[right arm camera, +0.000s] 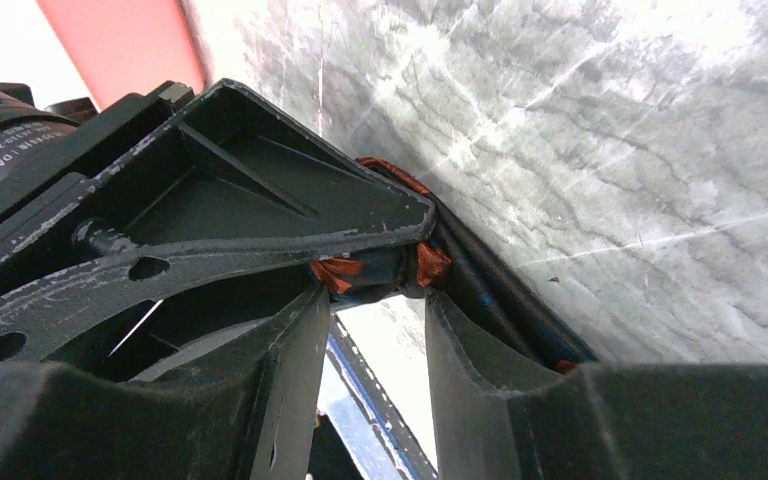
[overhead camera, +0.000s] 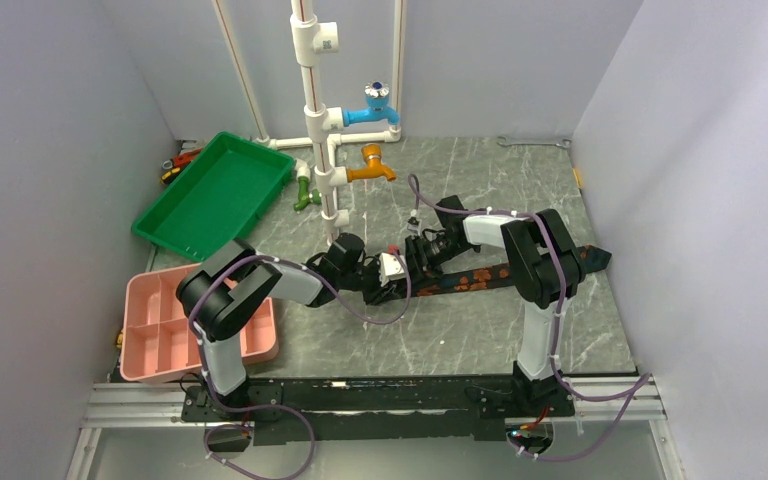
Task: Roll the ties
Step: Roll the tie at the center of the board.
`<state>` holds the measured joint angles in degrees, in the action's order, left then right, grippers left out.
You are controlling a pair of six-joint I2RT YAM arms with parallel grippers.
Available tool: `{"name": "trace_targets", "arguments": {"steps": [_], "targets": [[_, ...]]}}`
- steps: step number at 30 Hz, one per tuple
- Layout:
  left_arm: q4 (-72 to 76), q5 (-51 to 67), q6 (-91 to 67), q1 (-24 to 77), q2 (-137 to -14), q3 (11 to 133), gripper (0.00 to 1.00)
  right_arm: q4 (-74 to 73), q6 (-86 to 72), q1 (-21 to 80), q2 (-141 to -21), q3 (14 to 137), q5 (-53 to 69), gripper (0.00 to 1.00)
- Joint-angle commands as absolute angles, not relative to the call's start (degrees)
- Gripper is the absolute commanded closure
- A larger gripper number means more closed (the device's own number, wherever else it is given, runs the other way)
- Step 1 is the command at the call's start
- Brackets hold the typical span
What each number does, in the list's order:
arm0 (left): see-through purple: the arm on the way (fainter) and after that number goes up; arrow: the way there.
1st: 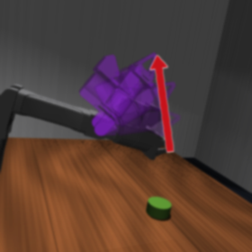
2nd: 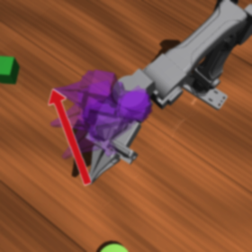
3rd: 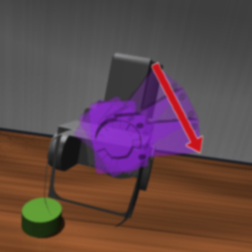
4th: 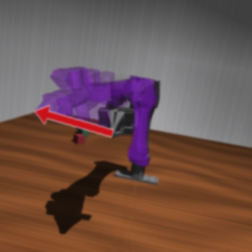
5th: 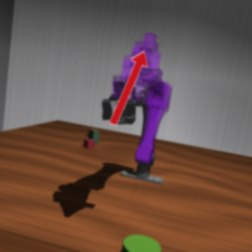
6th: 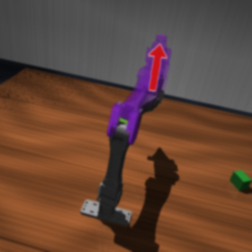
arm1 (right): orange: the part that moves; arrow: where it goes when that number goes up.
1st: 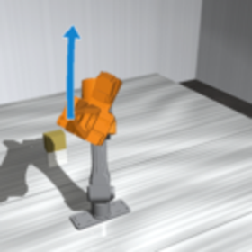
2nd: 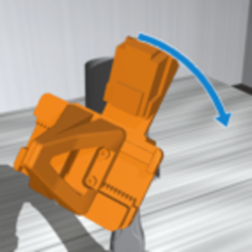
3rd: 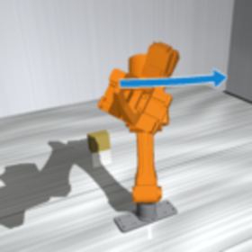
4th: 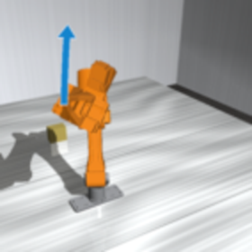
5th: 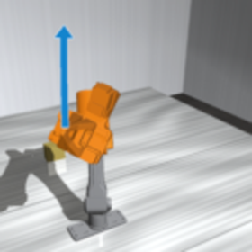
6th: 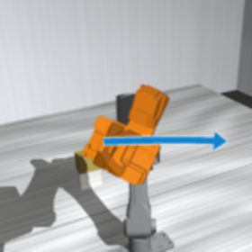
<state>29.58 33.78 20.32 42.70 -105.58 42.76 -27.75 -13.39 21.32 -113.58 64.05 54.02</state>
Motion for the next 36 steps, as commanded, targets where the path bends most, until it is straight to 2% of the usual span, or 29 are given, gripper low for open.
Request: {"name": "trace_targets", "arguments": {"steps": [1, 12, 21, 28, 36], "targets": [[17.2, 30.2, 19.4, 43.5, -108.2, 41.0, 0.77, -20.7, -16.7, 22.7, -111.0, 64.2, 54.8, 0.58], [16.8, 29.7, 18.8, 43.7, -108.1, 40.8, 0.77, -19.7, -18.7, 23.3, -110.7, 65.7, 54.3, 0.54], [15.9, 29.5, 19.2, 43.7, -108.1, 41.2, 0.76, -25.5, -15.0, 23.3, -107.0, 65.9, 51.7, 0.63], [15.6, 29.6, 18.8, 43.8, -107.9, 41.2, 0.76, -23.0, -18.0, 22.8, -105.5, 64.7, 52.8, 0.63], [14.7, 29.5, 19.1, 43.7, -108.3, 41.8, 0.76, -25.1, -16.7, 25.1, -110.0, 66.1, 49.1, 0.63]]}}
